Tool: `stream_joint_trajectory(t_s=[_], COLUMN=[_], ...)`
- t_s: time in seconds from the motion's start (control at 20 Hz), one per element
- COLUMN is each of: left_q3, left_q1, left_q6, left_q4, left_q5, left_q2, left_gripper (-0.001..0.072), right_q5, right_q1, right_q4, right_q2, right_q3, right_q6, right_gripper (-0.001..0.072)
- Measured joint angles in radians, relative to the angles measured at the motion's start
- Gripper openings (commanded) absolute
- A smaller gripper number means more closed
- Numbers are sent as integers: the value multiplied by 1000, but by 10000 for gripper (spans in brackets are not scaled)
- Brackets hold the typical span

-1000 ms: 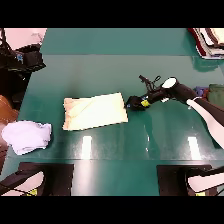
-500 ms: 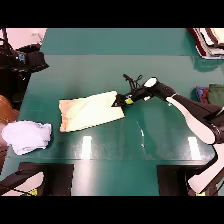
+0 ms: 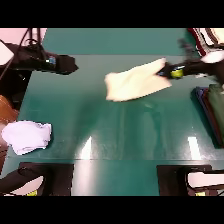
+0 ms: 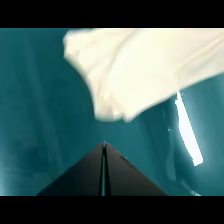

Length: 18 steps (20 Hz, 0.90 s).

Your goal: Fold the shirts.

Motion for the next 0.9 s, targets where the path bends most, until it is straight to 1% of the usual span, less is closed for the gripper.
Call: stream_joint_trajectory(t_s=[0.2, 0.4, 0.5, 0.65, 0.9], left_q3=[0, 0, 0, 0, 0], left_q1=[-103, -162, -173, -182, -186], left_q6=[-3, -7, -7, -8, -9], left_q4=[0, -2, -3, -5, -5], left_q5=[92, 143, 154, 163, 167], left_q2=[0, 0, 0, 0, 0], left_gripper=[24, 24, 24, 24, 24], right_q5=[18, 24, 12, -7, 21], right_q1=[-329, -542, -601, -639, -674], right_q4=[-63, -80, -82, -84, -88], right_q2=[100, 121, 121, 119, 118], right_q3=[2, 3, 5, 52, 271], right_q6=[15, 3, -1, -4, 8], right_gripper=[15, 15, 15, 15, 15])
